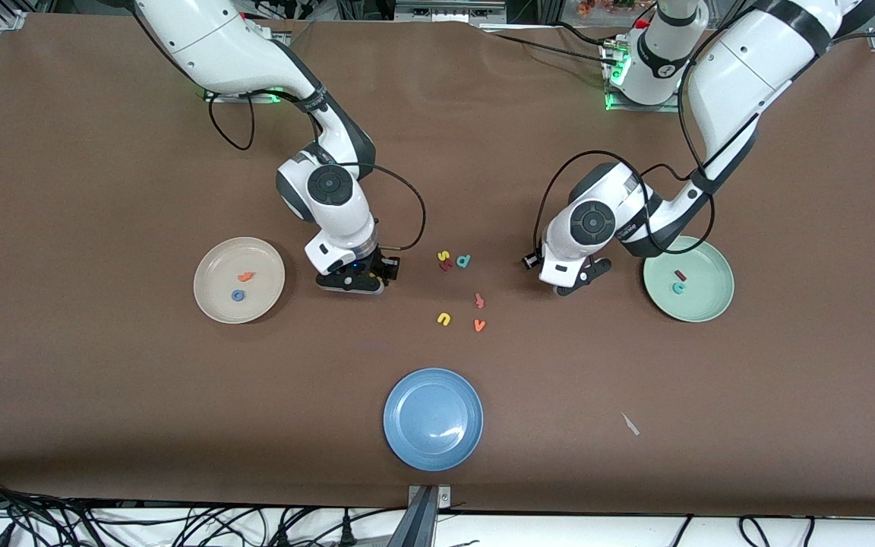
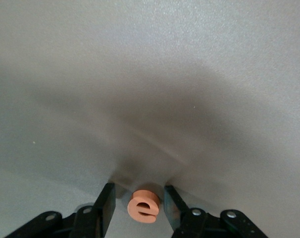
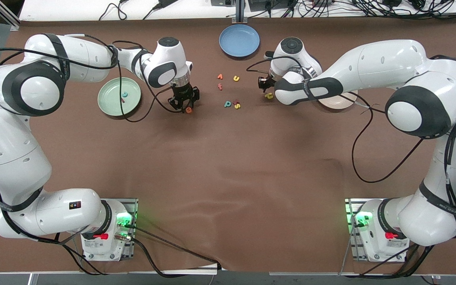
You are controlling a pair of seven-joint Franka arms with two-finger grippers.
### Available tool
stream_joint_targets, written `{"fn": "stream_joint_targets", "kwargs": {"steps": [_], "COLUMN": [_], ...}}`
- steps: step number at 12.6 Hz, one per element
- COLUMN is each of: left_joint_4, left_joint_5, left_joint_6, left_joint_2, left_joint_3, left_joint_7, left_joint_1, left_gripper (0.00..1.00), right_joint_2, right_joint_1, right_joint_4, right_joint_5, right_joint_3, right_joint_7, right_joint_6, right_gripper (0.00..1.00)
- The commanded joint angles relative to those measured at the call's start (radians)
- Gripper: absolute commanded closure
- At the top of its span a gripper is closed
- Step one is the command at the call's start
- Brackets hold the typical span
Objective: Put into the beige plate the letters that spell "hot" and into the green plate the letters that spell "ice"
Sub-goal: 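Grasp the yellow letter with the right gripper while the left gripper grasps orange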
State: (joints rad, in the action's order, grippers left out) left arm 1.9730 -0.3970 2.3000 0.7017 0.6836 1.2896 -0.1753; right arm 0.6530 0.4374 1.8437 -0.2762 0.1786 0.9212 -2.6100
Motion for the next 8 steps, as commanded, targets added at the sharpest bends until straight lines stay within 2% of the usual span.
{"fn": "stream_joint_targets", "kwargs": {"steps": [1,6,8], "left_joint_4": [0.024,0.023,0.021], "left_joint_5": [-0.023,-0.005,-0.005], "left_joint_6": [0.001,0.001,0.002], "left_joint_2": [-0.001,-0.004,-0.004], "left_joint_3": [-0.003,0.001,0.001], "left_joint_7": [0.027,0.027,0.027], "left_joint_1": [-0.01,-0.001,0.003], "left_gripper": [0.53,0.53,0.53], "right_joint_2": [0.031,0.053,0.056], "right_joint_1": [-0.003,0.006,0.006], "right_joint_4": [-0.018,-0.017,-0.008], "right_joint_5": [-0.008,-0.008,-0.005], "right_joint_3": [0.001,0.001,0.001], "right_joint_7": [0.036,0.079,0.088], "right_joint_6": [0.001,-0.036,-0.038], "right_gripper": [0.39,0.39,0.44]}}
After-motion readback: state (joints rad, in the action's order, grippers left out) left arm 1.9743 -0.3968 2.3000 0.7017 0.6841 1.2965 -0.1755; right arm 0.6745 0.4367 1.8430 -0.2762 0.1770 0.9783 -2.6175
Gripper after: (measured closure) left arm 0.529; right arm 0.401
